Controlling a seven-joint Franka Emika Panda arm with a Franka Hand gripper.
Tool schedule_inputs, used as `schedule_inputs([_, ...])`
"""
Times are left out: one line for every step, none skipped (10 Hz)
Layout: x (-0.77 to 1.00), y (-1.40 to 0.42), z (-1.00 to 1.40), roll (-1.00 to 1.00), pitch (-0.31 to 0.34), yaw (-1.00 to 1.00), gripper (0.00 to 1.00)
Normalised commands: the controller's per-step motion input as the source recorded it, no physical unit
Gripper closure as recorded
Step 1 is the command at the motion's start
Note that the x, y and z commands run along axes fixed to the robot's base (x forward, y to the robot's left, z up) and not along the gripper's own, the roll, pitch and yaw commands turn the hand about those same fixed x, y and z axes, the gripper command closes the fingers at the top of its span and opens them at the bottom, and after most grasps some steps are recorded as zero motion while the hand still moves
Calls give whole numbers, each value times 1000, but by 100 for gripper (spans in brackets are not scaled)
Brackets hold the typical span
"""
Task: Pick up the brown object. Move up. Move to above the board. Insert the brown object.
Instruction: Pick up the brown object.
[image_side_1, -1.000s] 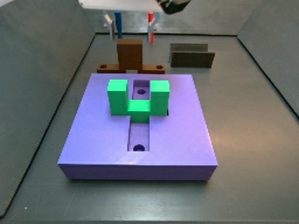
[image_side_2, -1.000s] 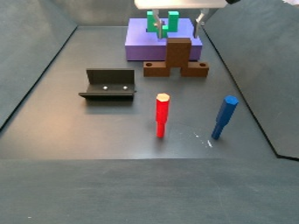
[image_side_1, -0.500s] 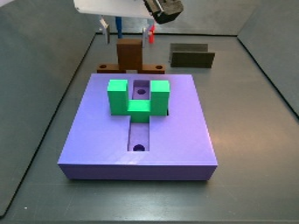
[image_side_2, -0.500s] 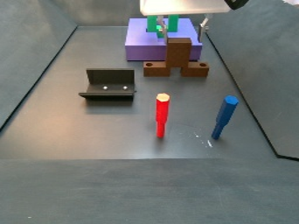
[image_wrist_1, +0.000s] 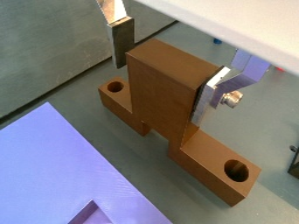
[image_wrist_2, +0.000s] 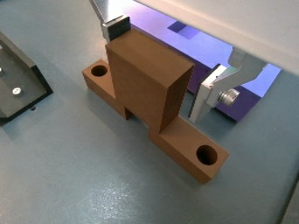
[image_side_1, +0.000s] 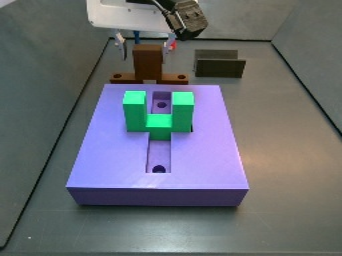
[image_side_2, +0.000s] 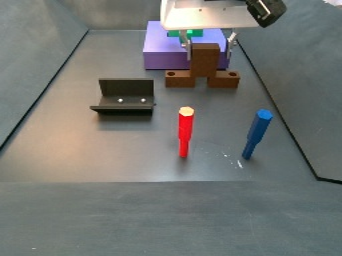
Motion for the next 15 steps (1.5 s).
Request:
schedule_inputs([11, 34, -114, 124, 4, 0, 0])
schedule_inputs([3, 6, -89, 117, 0, 0, 0])
schedule_inputs([0, 0, -71, 79, 3, 0, 0])
schedule_inputs([0, 0, 0, 0, 0, 0, 0])
schedule_inputs([0, 0, 0, 0, 0, 0, 100])
schedule_inputs([0, 0, 0, 0, 0, 0, 100])
schedule_inputs([0, 0, 0, 0, 0, 0, 100])
schedule_inputs([0, 0, 0, 0, 0, 0, 100])
schedule_inputs([0, 0, 0, 0, 0, 0, 100])
schedule_inputs([0, 0, 0, 0, 0, 0, 100])
schedule_inputs([0, 0, 0, 0, 0, 0, 100])
schedule_inputs([0, 0, 0, 0, 0, 0, 100])
schedule_inputs([0, 0, 0, 0, 0, 0, 100])
schedule_inputs([0, 0, 0, 0, 0, 0, 100])
schedule_inputs([0, 0, 0, 0, 0, 0, 100])
